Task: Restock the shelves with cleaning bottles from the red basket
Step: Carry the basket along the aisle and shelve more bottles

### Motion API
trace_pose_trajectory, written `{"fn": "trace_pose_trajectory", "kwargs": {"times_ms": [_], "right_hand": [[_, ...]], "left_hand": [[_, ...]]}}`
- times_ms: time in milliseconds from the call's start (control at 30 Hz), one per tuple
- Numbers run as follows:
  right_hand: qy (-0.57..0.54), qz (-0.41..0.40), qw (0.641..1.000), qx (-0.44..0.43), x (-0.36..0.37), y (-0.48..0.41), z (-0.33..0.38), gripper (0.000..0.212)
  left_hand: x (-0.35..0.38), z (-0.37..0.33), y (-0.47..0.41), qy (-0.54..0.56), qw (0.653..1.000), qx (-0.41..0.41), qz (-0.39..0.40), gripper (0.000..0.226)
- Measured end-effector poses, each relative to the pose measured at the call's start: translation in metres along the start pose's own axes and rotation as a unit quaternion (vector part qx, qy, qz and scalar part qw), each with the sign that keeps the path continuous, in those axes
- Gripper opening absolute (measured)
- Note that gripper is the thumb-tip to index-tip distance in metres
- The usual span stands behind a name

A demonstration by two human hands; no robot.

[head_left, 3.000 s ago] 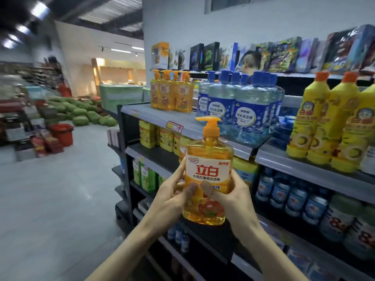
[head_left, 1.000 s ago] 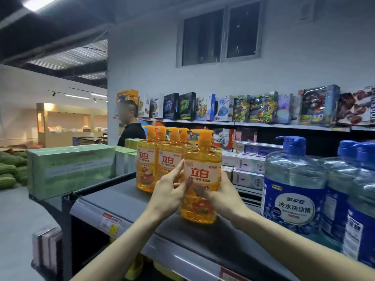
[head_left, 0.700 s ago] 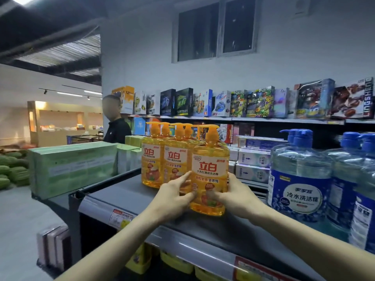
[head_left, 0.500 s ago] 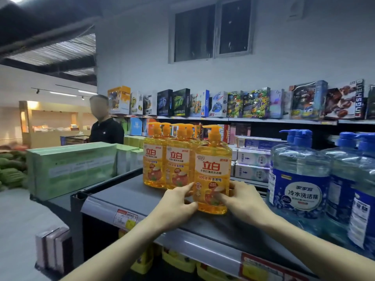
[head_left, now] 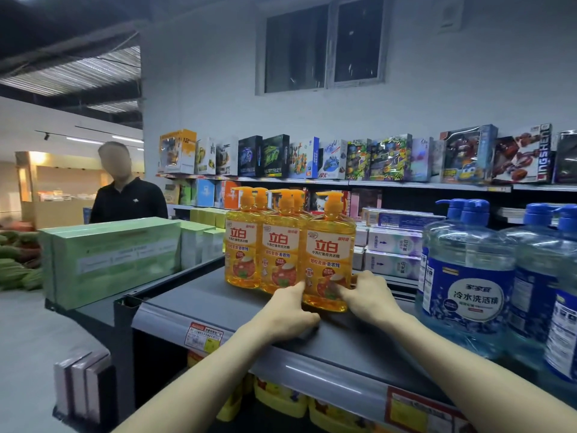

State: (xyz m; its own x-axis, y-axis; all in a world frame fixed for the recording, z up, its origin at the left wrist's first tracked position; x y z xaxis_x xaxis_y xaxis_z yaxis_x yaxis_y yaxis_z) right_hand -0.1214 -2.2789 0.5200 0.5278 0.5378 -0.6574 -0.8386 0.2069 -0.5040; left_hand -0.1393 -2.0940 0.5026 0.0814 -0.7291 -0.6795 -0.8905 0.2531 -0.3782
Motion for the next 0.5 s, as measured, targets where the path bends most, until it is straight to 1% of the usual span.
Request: {"fn": "trace_pose_trajectory", "kwargs": {"times_ms": [100, 233, 333, 400, 500], "right_hand": [[-0.004, -0.002, 1.0, 0.016, 0.004, -0.007, -0.002, 0.036], [-0.022, -0.001, 1.0, 0.014, 0.004, -0.006, 0.0, 0.033], [-0.014, 0.008, 1.0, 0.007, 0.005, 0.001, 0.002, 0.032], [0.021, -0.017, 1.0, 0.006, 0.002, 0.002, 0.0, 0.025], [0.046, -0.055, 0.997, 0.005, 0.001, 0.001, 0.0, 0.024]], "left_hand": [[0.005, 0.004, -0.002, -0.008, 1.0, -0.004, 0.018, 0.073], [0.005, 0.008, -0.005, 0.002, 1.0, -0.018, 0.008, 0.071], [0.005, 0.01, -0.006, -0.004, 1.0, -0.012, -0.003, 0.072], [0.007, 0.011, -0.006, -0.009, 1.0, -0.007, -0.01, 0.074], [0.01, 0.013, -0.007, -0.011, 1.0, 0.003, -0.016, 0.07]]}}
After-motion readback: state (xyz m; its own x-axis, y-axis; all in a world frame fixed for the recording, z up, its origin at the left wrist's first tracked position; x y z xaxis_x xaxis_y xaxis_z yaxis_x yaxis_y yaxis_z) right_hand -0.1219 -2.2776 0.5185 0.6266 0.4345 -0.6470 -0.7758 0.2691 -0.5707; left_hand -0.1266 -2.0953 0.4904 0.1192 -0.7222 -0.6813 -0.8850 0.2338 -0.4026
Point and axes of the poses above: each hand's wrist, its own y-axis away from the middle knuckle, its own x-axis out of the palm, z = x × y, the point moved 7 cm from there along -y, towards the middle knuckle, and after that the axes turned 10 degrees about -z, right-handed, at the moved point
